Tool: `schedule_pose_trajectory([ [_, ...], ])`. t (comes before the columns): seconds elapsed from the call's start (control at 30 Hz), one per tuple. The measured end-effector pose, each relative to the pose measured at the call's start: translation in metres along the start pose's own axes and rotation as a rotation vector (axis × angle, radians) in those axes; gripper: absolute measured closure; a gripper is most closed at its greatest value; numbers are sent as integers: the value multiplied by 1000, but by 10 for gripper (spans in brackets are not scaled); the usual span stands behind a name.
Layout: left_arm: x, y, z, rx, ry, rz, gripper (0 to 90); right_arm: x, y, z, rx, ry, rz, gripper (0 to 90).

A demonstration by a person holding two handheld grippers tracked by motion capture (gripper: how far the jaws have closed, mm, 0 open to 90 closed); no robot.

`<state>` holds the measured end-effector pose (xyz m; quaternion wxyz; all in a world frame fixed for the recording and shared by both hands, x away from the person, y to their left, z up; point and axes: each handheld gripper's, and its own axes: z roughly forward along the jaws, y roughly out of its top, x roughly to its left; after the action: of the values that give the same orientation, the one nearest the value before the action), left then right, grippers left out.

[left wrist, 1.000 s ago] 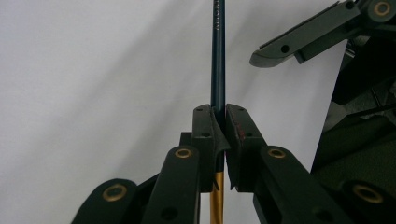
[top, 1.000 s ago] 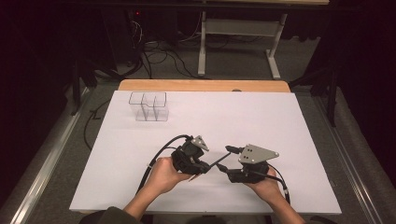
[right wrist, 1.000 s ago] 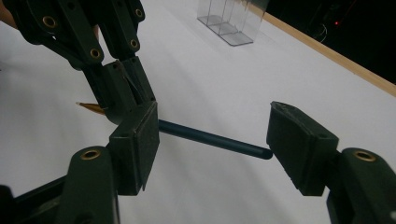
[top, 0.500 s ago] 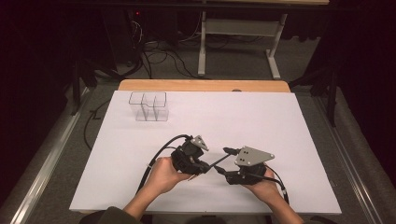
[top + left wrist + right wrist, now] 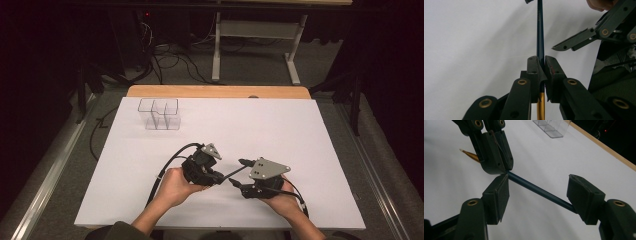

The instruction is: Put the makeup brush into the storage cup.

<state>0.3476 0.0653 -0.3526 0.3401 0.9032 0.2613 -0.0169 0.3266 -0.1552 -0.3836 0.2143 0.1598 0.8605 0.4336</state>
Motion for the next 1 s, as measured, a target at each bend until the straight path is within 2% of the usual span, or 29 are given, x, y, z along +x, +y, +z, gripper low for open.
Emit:
schedule_pose_trajectory([
  [0.37,0,0,-2,-13,-9,-4,827,1,-2,4,24,-16,-19,401],
  [0.43,0,0,-2,-15,-8,-6,827,2,-2,4,32,-18,-6,406],
  [0.63,0,0,-3,-25,-13,-9,827,2,-3,6,49,-17,-15,439],
  [1.0,1,0,-3,-30,-13,-11,826,2,-4,7,68,-18,10,504],
])
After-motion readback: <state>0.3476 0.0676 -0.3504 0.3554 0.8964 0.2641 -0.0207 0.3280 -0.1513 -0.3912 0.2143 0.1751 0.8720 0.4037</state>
